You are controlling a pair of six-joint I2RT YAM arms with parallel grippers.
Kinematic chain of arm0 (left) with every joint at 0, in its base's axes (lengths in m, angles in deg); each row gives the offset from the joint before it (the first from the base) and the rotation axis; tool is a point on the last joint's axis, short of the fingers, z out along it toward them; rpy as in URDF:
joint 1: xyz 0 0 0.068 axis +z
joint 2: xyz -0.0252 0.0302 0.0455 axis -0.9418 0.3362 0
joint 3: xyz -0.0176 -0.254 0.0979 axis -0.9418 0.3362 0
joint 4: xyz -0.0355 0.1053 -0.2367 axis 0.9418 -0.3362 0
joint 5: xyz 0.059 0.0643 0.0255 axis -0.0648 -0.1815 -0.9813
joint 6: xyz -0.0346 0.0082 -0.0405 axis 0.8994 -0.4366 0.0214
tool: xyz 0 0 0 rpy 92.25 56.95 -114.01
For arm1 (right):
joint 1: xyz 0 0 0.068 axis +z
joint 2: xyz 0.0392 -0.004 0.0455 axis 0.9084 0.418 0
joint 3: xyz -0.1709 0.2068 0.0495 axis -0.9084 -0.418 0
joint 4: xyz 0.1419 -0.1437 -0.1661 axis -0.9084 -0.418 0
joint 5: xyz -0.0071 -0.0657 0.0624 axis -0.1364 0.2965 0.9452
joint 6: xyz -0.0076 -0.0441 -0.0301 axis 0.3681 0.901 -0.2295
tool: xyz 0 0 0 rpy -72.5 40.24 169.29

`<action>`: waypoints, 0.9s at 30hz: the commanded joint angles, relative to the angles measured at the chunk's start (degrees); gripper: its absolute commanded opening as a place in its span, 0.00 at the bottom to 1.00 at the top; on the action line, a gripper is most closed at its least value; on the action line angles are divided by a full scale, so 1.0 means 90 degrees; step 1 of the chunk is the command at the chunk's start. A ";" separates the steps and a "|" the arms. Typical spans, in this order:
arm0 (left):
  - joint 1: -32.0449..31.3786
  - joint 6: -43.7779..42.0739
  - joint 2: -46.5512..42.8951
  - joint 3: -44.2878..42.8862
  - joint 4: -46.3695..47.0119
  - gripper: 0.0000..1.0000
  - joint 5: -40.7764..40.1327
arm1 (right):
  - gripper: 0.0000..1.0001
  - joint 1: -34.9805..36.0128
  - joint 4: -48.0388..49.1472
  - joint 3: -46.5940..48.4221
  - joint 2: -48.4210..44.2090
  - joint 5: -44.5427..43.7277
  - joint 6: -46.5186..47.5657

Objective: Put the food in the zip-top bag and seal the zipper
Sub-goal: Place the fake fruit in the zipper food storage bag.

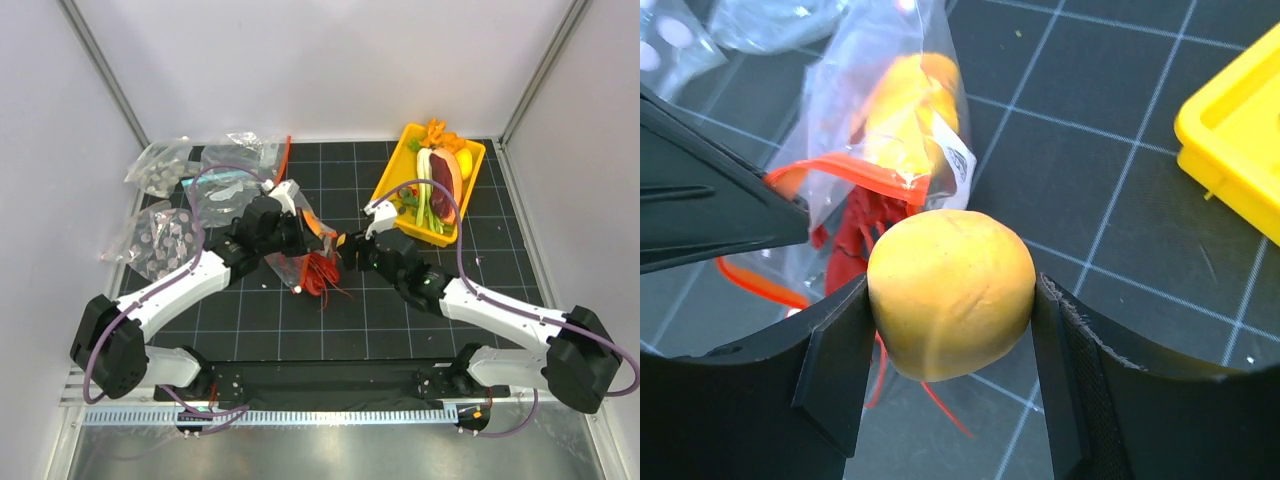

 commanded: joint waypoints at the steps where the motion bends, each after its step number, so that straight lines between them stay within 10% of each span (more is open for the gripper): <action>1: 0.0018 -0.0206 -0.0310 -0.0286 0.0015 0.00 -0.0222 | 0.35 0.0070 0.0750 -0.0160 -0.0164 0.0205 -0.0163; 27: -0.0314 0.1092 -0.1404 -0.0287 0.0590 0.00 0.1496 | 0.30 0.1711 0.2675 -0.0707 0.0012 -0.1365 0.1116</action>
